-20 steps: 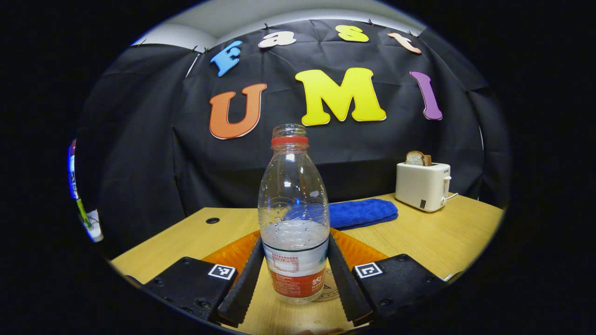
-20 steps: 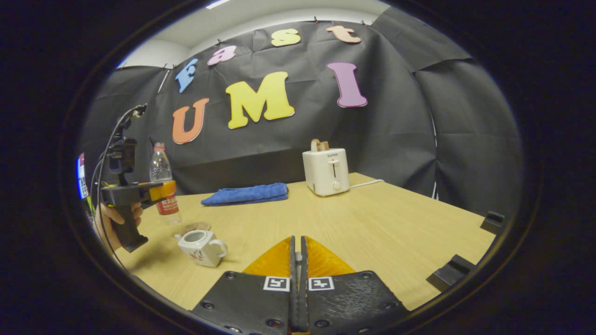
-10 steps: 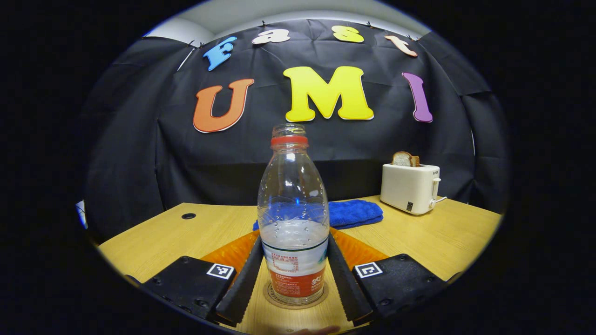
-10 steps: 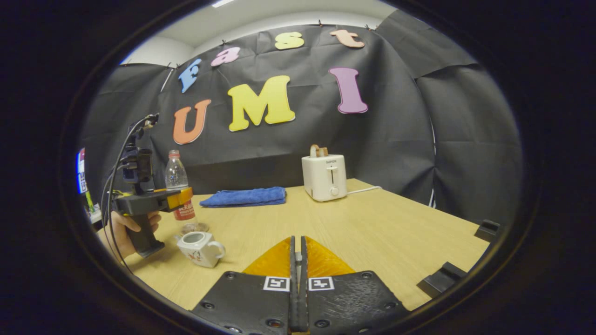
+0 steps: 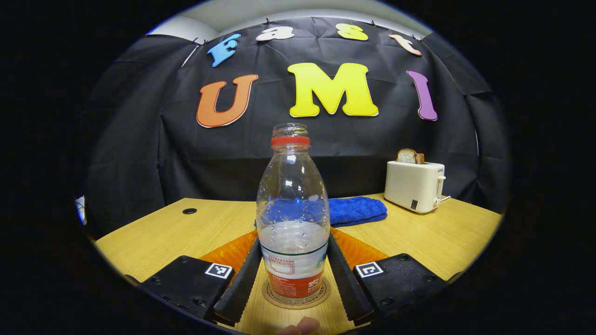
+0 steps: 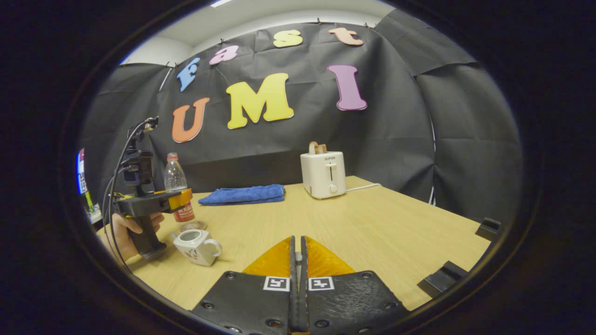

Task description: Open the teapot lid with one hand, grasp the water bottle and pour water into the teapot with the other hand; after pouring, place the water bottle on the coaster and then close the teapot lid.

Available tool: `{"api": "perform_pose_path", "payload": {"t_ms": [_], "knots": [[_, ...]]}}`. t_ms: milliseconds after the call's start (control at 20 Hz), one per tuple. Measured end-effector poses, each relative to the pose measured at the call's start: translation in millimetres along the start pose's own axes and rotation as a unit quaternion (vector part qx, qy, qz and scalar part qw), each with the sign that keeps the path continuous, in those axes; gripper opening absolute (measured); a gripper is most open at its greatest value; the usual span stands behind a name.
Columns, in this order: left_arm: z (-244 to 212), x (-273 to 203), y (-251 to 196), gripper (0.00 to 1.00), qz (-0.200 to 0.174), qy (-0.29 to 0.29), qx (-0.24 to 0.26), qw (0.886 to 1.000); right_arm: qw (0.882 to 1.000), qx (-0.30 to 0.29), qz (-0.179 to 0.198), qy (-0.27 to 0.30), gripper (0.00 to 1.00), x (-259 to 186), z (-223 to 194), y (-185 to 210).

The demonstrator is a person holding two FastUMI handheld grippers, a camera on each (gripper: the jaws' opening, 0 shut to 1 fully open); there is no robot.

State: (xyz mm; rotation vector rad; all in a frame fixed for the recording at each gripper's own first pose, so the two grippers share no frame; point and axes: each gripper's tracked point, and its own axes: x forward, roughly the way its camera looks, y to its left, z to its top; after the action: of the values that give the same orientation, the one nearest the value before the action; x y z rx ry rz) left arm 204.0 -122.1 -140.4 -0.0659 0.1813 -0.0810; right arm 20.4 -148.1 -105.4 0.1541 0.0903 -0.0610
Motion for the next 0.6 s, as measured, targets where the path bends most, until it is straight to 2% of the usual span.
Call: {"api": "perform_pose_path", "payload": {"t_ms": [350,400,600], "knots": [[3.7,-13.7,-0.6,0.92,-0.014,-0.012,0.010,1.000,1.000,-0.015,0.005,0.000,0.00,-4.7,1.0,11.9],[4.5,-16.1,-0.7,0.98,-0.013,-0.015,0.012,1.000,1.000,-0.017,0.007,0.000,0.00,-6.2,2.0,15.0],[1.9,-30.3,-0.3,0.98,-0.017,-0.011,0.006,1.000,0.999,-0.030,0.011,-0.005,0.00,-13.1,5.6,26.6]]}}
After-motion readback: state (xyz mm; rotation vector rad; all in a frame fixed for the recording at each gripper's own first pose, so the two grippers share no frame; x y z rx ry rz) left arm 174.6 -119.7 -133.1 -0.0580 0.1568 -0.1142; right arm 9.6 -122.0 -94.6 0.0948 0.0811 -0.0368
